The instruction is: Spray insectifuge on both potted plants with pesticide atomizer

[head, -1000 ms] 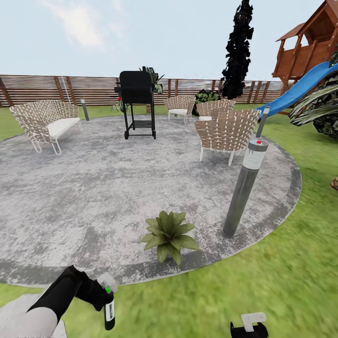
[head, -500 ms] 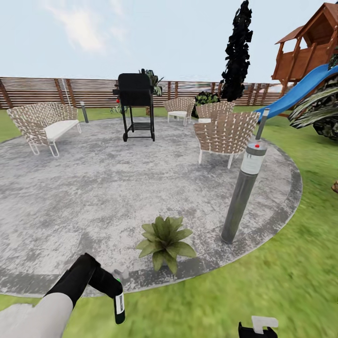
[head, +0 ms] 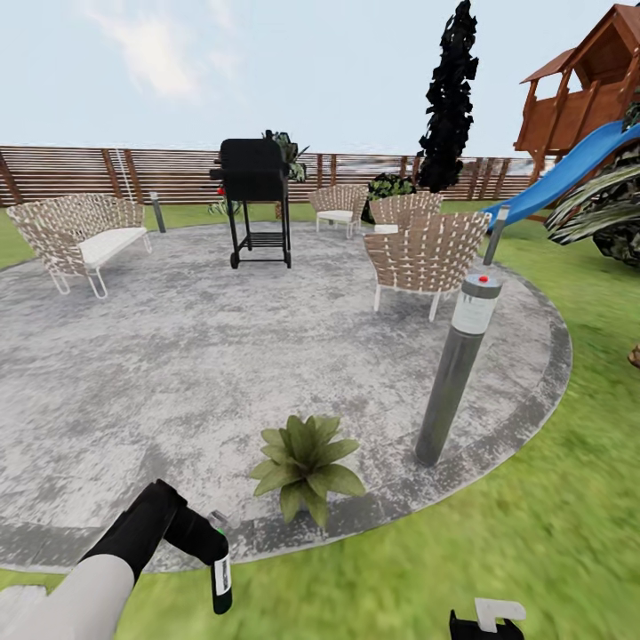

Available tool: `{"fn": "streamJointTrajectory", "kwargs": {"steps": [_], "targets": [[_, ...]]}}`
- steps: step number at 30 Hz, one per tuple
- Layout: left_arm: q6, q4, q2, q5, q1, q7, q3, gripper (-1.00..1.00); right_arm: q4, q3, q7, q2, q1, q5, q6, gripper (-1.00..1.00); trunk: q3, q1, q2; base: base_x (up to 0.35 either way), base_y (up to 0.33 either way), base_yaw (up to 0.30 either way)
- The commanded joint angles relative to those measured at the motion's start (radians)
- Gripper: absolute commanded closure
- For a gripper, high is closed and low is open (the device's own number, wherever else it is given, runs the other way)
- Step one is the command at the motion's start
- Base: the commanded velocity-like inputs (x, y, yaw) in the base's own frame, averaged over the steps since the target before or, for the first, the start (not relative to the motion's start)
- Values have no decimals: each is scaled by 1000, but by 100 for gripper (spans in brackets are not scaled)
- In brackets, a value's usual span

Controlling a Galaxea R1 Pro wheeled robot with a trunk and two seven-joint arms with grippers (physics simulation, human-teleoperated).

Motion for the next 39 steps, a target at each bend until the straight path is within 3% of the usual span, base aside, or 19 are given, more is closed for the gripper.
{"fn": "streamJointTrajectory", "kwargs": {"steps": [1, 4, 5, 7, 10, 13, 17, 19, 27, 33, 35, 36, 39], "targets": [[8, -1, -1, -6, 0, -8, 5, 100, 1, -8, -2, 1, -1, 11, -3, -100, -1, 0, 0, 21, -20, 0], [44, -2, -2, -7, -3, -9, 4, 100, 1, -8, -2, 3, -1, 11, -3, -100, -1, 0, 0, 1, -1, 0], [117, -3, -5, -6, -29, -11, -37, 100, 1, -8, -2, 2, -1, 11, -3, -100, -1, 0, 0, 0, 0, 0], [126, -3, -11, -5, -44, -13, -79, 100, 1, -8, -2, 2, -1, 11, -3, -100, -1, 0, 0, 0, 0, 0], [158, -3, -16, -3, -49, -14, -96, 100, 1, -8, -2, 2, -1, 11, -3, -100, -1, 0, 0, 0, 0, 0], [180, -3, -1, -4, -49, -14, -97, 100, 1, -8, -2, 2, -1, 12, -3, -100, -1, 0, 0, 0, 0, 0], [183, -2, 40, -3, -45, -14, -97, 100, 2, -8, 1, -2, 0, 15, -3, -100, -1, 0, 0, 0, -33, 0], [185, -2, 46, -3, -43, -14, -98, 100, 3, -8, 1, -4, 2, 16, -3, -100, -1, 0, 0, 0, -220, 0], [188, -3, 32, -5, -49, -14, -98, 100, 0, -8, -1, 3, 2, 14, -5, -100, -2, 0, 0, 11, -265, 18], [199, -4, 30, 4, -60, -14, -97, 100, 0, -8, -1, 3, 2, 13, -5, -100, -6, 0, 0, 7, -31, 76], [237, -3, 21, 3, -84, -14, -97, 100, 0, -8, -1, 2, 2, 14, -5, -100, -6, 0, 0, 1, -4, 12], [290, -2, 11, 1, -107, -14, -99, 100, 0, -8, -1, 2, 2, 13, -5, -100, -6, 0, 0, 0, -1, 4], [329, -3, -10, 0, -132, -14, -101, 100, 0, -8, -1, 2, 2, 13, -5, -100, -6, 0, 0, 0, 0, 2]]}}
